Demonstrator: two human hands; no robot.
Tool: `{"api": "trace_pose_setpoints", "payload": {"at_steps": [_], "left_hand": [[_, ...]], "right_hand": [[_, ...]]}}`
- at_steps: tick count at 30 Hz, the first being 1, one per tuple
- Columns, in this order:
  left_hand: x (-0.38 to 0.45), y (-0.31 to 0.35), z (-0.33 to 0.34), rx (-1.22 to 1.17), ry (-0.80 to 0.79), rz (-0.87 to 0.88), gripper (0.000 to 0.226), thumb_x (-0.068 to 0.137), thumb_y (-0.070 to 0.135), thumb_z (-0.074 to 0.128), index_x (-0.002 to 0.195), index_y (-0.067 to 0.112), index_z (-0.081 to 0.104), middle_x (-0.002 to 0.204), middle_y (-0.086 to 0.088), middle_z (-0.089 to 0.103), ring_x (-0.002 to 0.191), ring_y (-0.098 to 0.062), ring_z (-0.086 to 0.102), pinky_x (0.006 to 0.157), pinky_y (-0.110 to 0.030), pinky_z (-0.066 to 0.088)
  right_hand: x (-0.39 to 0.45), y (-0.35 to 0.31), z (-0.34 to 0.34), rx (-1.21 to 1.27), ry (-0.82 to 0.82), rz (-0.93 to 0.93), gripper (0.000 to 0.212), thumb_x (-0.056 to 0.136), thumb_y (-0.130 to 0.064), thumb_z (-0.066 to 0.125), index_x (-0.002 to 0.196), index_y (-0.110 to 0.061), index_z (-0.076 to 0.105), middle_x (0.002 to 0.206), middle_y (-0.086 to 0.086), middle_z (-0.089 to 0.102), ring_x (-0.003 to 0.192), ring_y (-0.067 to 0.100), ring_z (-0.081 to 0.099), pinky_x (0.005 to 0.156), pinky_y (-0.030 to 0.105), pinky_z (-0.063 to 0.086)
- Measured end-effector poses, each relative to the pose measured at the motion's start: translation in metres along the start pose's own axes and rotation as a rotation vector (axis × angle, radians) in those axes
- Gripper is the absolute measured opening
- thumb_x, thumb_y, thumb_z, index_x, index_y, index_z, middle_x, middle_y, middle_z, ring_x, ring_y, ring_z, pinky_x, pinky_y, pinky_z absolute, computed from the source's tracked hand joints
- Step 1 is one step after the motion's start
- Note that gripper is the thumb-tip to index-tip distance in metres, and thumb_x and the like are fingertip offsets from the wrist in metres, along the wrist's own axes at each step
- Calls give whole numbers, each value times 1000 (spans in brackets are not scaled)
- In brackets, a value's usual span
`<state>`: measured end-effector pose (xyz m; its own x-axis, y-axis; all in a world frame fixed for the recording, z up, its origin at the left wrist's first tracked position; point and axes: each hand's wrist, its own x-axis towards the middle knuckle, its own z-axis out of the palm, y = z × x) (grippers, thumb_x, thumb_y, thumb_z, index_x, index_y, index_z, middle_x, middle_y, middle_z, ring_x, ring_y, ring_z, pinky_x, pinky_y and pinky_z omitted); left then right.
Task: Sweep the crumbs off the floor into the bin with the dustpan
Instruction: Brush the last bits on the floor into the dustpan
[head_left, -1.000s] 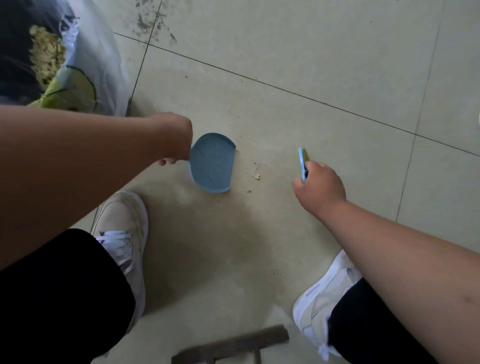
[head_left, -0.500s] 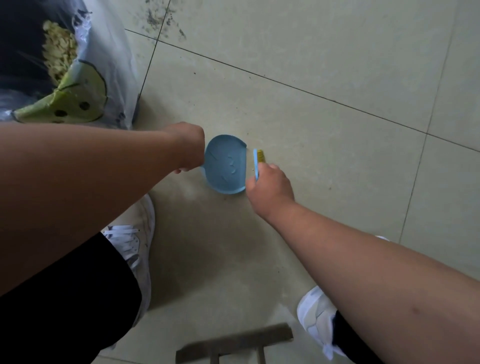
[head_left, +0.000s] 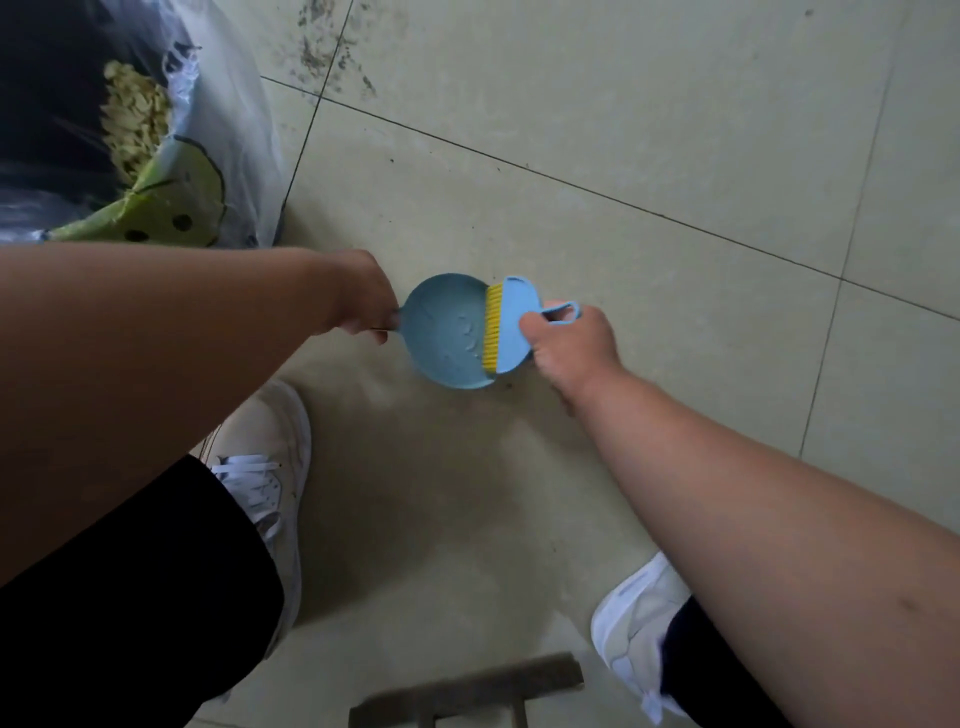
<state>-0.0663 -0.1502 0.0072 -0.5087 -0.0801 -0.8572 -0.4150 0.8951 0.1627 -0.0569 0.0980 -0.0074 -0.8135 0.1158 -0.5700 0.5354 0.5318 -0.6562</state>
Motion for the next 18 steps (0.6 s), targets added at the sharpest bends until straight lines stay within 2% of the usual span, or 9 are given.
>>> {"api": "trace_pose_setpoints", "payload": {"at_steps": [1, 3, 5, 6, 9, 12, 14, 16, 18], "left_hand": [[5, 0, -3, -2, -8, 42, 21, 102, 23, 70, 119, 13, 79, 106, -3, 80, 73, -11, 68, 48, -8, 46], [-2, 9, -9, 2, 13, 86, 23, 105, 23, 67, 121, 10, 79, 111, -7, 80, 63, -7, 63, 38, -7, 41], [-14, 20, -17, 58, 36, 102, 25, 107, 27, 63, 112, 10, 81, 94, -3, 79, 43, -1, 53, 29, -10, 33], [-14, 21, -20, 49, 80, 119, 27, 106, 29, 62, 106, 12, 82, 84, 0, 76, 39, -4, 51, 30, -12, 33], [-23, 19, -25, 63, 81, 129, 28, 103, 33, 64, 97, 16, 85, 80, 5, 74, 56, -21, 57, 33, -14, 37], [-19, 6, -26, 55, 126, 126, 26, 103, 29, 65, 96, 13, 85, 71, 11, 67, 46, -11, 51, 29, -11, 29], [-13, -7, -25, 65, 140, 88, 26, 103, 27, 66, 95, 12, 85, 64, 13, 63, 48, -10, 49, 30, -10, 29], [-12, -18, -23, 86, 145, 75, 25, 103, 26, 67, 97, 10, 85, 68, 11, 67, 57, -10, 52, 37, -10, 34], [-7, -30, -21, 97, 138, 47, 24, 102, 27, 69, 98, 10, 86, 85, 4, 78, 70, -16, 62, 45, -13, 39]], "right_hand": [[7, -3, -10, 60, 32, 31, 39, 59, -40, 64, 73, -4, 72, 62, 6, 70, 61, 18, 64, 66, 47, 63], [16, -16, -28, 163, 108, 52, 27, 61, -33, 66, 65, -6, 68, 61, 5, 64, 59, 19, 60, 62, 41, 60], [24, -30, -44, 223, 191, 47, 13, 65, -26, 66, 65, -13, 65, 64, 4, 60, 58, 18, 56, 58, 37, 54], [27, -34, -51, 232, 216, 39, 9, 68, -23, 66, 65, -14, 64, 65, 4, 59, 59, 19, 55, 58, 36, 53], [35, -31, -65, 171, 260, 19, 13, 75, -23, 64, 75, -11, 68, 65, 1, 59, 55, 19, 54, 54, 29, 50], [38, -11, -72, -44, 322, -20, 17, 80, -27, 60, 80, -11, 66, 62, -4, 58, 53, 18, 51, 57, 26, 44], [36, 8, -71, -187, 308, -30, 15, 85, -25, 59, 81, -12, 65, 67, 0, 60, 63, 24, 55, 64, 29, 44], [31, 25, -66, -322, 258, -41, 20, 88, -23, 59, 82, -5, 64, 71, 5, 60, 70, 29, 55, 63, 30, 40], [24, 37, -57, -369, 214, -61, 24, 88, -22, 59, 78, 0, 58, 67, 6, 54, 60, 24, 50, 56, 31, 38]]}}
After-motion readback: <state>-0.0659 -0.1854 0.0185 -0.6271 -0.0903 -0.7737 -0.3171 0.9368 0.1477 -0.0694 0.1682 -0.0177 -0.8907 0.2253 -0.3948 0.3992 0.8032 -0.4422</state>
